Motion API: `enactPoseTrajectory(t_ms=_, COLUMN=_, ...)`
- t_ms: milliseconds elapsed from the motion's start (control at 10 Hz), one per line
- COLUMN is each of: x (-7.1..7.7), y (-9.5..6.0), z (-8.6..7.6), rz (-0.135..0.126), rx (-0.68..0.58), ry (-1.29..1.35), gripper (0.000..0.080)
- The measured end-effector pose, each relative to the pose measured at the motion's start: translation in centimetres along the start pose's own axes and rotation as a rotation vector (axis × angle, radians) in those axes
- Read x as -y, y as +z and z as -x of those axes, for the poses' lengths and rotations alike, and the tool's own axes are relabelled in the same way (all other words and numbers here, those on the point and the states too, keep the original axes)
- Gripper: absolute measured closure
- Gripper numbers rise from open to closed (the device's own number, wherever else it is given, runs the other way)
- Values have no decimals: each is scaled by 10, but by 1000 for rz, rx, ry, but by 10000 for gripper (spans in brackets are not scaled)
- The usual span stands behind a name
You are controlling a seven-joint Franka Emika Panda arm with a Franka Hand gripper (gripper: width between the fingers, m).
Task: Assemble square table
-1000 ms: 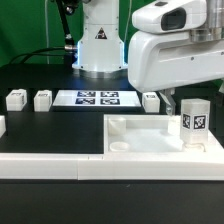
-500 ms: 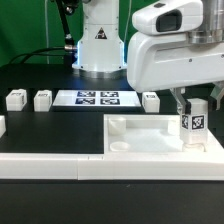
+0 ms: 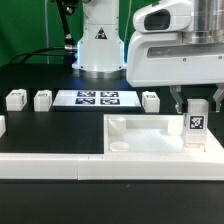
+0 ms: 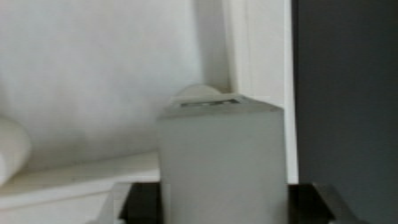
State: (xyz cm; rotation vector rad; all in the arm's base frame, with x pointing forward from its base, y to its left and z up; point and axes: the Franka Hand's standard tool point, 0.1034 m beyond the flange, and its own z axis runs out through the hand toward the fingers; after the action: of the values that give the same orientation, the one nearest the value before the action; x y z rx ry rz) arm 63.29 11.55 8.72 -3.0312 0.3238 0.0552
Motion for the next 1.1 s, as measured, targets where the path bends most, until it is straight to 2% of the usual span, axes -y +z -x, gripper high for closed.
enactPoseTrajectory(t_ms=100, x=-1, y=0, z=-7, rz=2, rx=-1, ry=103, gripper=508)
enactPoseTrajectory(t_ms=300, x=-3, y=0, z=-7, rz=19, rx=14, ry=399, gripper=508)
enactPoseTrajectory(t_ms=500, x=-4, y=1, z=-6, rz=1, rx=34, ry=749, gripper=508)
enactPoseTrajectory(t_ms=600, x=-2, y=1, z=-4, rz=8, rx=37, ry=881, gripper=508)
enactPoseTrajectory(t_ms=700, x=-2, y=1, z=-4, rz=7, rx=35, ry=962, gripper=508)
enactPoseTrajectory(t_ms=800, x=-2, y=1, z=-3, rz=-11, rx=44, ry=1090, gripper=508)
enactPoseTrajectory(t_ms=1100, x=1, y=0, z=-1, rz=-18, rx=22, ry=1280, gripper=508)
